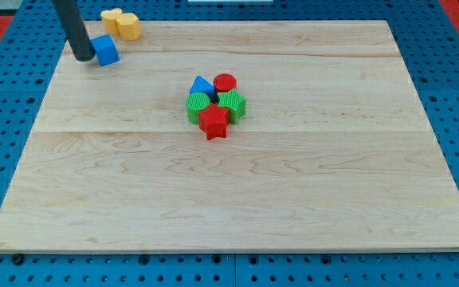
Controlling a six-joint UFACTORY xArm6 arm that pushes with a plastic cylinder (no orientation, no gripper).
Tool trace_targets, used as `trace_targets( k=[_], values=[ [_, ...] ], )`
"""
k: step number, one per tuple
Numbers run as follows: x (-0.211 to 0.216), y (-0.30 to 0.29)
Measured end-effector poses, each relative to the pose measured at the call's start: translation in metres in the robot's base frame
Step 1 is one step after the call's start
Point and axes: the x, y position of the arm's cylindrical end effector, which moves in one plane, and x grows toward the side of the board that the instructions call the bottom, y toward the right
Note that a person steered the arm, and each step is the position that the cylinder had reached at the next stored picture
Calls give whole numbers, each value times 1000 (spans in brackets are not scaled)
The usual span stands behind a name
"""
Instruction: Move your arm closer to the blue triangle
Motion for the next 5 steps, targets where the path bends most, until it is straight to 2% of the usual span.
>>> trace_targets(
  k=[1,2,3,5],
  values=[
    [14,22],
    [8,40],
    [-17,27],
    [-19,28]
  ],
)
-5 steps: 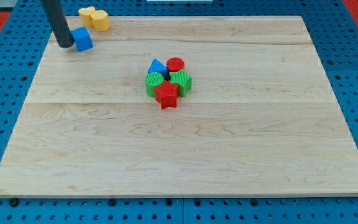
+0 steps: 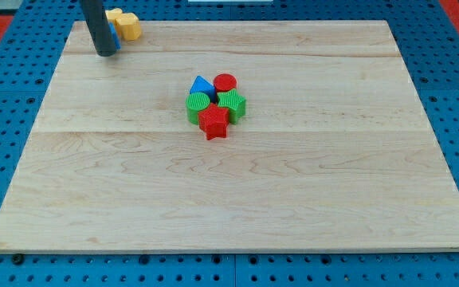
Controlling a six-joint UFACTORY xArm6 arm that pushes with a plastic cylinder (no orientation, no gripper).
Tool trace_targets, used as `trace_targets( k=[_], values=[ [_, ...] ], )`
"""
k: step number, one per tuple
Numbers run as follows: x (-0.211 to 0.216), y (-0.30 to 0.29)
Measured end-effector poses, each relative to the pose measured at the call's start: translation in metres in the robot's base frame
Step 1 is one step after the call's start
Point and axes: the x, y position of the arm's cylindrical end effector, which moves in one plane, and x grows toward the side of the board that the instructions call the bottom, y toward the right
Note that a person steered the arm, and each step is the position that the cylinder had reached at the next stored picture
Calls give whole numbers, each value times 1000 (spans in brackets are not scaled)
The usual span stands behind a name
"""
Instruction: Move your arm closer to the blue triangle
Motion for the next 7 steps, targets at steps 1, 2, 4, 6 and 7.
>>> trace_targets(
  k=[1,2,4,6,7],
  values=[
    [2,1],
    [16,28],
    [44,93],
    [108,189],
    [139,204]
  ],
)
